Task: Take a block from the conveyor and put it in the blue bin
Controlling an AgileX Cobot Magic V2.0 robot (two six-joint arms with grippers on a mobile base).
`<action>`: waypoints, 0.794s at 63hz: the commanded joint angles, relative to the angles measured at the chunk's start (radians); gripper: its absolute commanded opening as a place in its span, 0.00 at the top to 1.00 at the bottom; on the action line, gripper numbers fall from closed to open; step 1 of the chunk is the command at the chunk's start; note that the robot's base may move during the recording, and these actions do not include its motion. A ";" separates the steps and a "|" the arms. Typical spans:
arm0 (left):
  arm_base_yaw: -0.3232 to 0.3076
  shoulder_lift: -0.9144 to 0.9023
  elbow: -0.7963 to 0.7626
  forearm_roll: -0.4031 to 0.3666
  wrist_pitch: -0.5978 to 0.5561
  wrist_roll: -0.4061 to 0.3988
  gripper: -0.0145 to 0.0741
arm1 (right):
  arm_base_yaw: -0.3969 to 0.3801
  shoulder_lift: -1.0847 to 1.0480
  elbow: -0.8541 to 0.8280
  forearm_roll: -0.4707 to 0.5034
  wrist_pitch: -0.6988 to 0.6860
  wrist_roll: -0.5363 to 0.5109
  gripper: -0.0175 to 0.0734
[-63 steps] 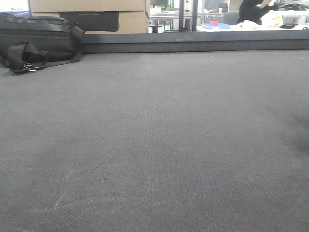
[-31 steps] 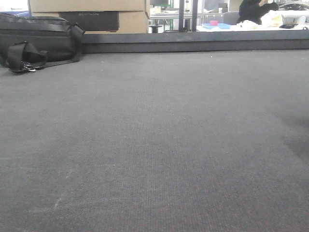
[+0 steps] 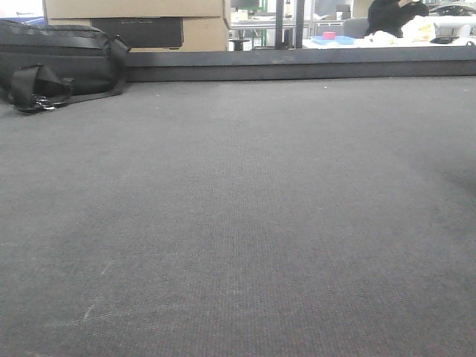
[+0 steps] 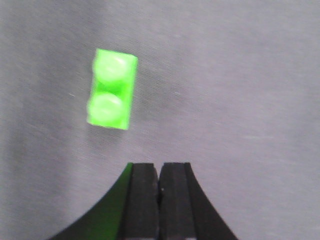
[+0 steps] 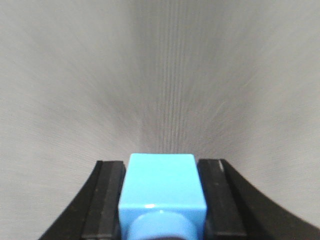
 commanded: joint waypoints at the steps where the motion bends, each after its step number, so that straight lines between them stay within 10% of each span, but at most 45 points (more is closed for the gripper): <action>1: 0.027 0.065 -0.027 0.000 0.020 0.066 0.96 | 0.000 -0.070 -0.033 0.000 0.002 0.001 0.98; 19: 0.036 0.193 -0.031 0.014 -0.069 0.123 0.93 | 0.000 -0.132 -0.039 0.001 -0.024 0.001 0.98; 37: 0.036 0.204 -0.029 0.031 -0.114 0.132 0.47 | 0.000 -0.130 -0.039 0.004 -0.021 0.001 0.98; 50: 0.034 0.242 -0.027 0.072 -0.181 0.132 0.34 | 0.000 -0.130 -0.039 0.006 -0.035 0.001 0.98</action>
